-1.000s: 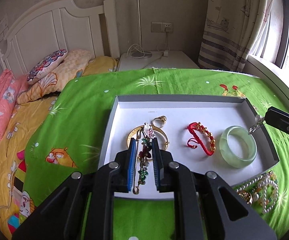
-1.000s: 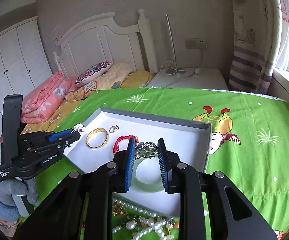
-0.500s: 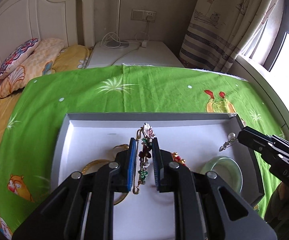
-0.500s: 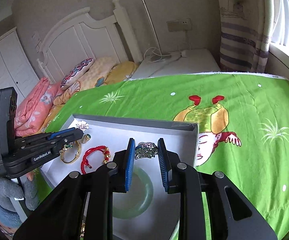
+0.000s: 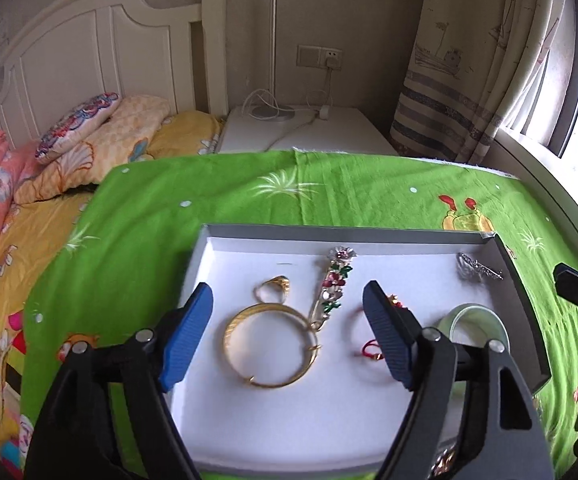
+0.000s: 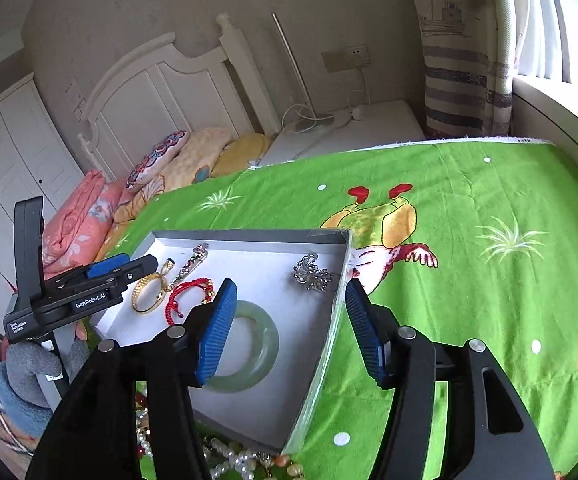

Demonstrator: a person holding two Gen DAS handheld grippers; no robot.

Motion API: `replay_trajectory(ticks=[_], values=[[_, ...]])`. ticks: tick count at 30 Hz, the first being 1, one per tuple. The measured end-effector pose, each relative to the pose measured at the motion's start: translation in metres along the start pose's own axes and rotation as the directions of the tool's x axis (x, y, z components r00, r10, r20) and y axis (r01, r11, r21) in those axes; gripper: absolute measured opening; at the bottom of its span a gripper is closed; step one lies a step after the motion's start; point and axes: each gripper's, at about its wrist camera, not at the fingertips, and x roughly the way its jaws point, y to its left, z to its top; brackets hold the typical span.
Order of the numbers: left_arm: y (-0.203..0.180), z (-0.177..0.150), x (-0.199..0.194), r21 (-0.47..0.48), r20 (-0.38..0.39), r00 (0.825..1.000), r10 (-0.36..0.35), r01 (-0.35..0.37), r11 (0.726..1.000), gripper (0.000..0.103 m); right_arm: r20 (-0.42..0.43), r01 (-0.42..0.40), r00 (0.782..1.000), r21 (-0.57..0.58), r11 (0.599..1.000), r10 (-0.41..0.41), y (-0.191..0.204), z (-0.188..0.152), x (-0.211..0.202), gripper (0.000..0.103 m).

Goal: Organize jewelry
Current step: 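Carry the pendant and brooch into the white box and open both tools, then close the left tool on the gold ring while the right tool grasps the pearl necklace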

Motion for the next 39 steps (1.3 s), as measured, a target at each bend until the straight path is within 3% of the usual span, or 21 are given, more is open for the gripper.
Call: replay_trajectory(ticks=[5, 12, 19, 21, 27, 28, 29, 35, 39], values=[[0.016, -0.035, -0.047, -0.025, 0.056, 0.998, 0.02, -0.018, 1.0, 0.093, 0.029, -0.023, 0.999, 0.001, 1.0, 0.023, -0.003, -0.027, -0.036, 0.058], [0.013, -0.096, -0.084, -0.004, 0.005, 1.0, -0.013, 0.013, 1.0, 0.097, -0.043, 0.012, 0.999, -0.072, 0.997, -0.015, 0.013, -0.083, -0.051, 0.062], [0.007, -0.136, -0.085, -0.007, -0.057, 0.994, -0.093, 0.092, 0.996, 0.097, -0.112, 0.023, 0.993, -0.191, 0.981, -0.045, 0.044, -0.103, -0.038, 0.061], [0.01, -0.138, -0.08, -0.023, -0.086, 0.993, -0.083, 0.081, 0.996, 0.097, -0.119, 0.019, 0.992, -0.212, 0.977, -0.045, 0.05, -0.104, -0.034, 0.058], [0.026, -0.139, -0.074, -0.114, -0.088, 0.981, -0.171, 0.161, 0.98, 0.097, -0.157, 0.034, 0.985, -0.236, 0.971, -0.073, 0.056, -0.107, -0.02, 0.036], [0.025, -0.139, -0.074, -0.114, -0.087, 0.981, -0.174, 0.164, 0.98, 0.097, -0.157, 0.034, 0.985, -0.233, 0.972, -0.072, 0.055, -0.107, -0.02, 0.029], [0.024, -0.138, -0.074, -0.114, -0.088, 0.981, -0.175, 0.165, 0.98, 0.097, -0.155, 0.047, 0.984, -0.227, 0.973, -0.084, 0.054, -0.108, -0.02, 0.012], [0.021, -0.137, -0.08, -0.099, -0.067, 0.984, -0.164, 0.157, 0.983, 0.097, -0.093, 0.024, 0.995, -0.231, 0.973, -0.047, 0.06, -0.113, -0.039, 0.009], [-0.005, -0.134, -0.093, 0.04, -0.025, 0.987, -0.157, 0.158, 0.987, 0.097, -0.072, -0.032, 0.997, -0.171, 0.985, 0.02, 0.053, -0.117, -0.054, 0.009]])
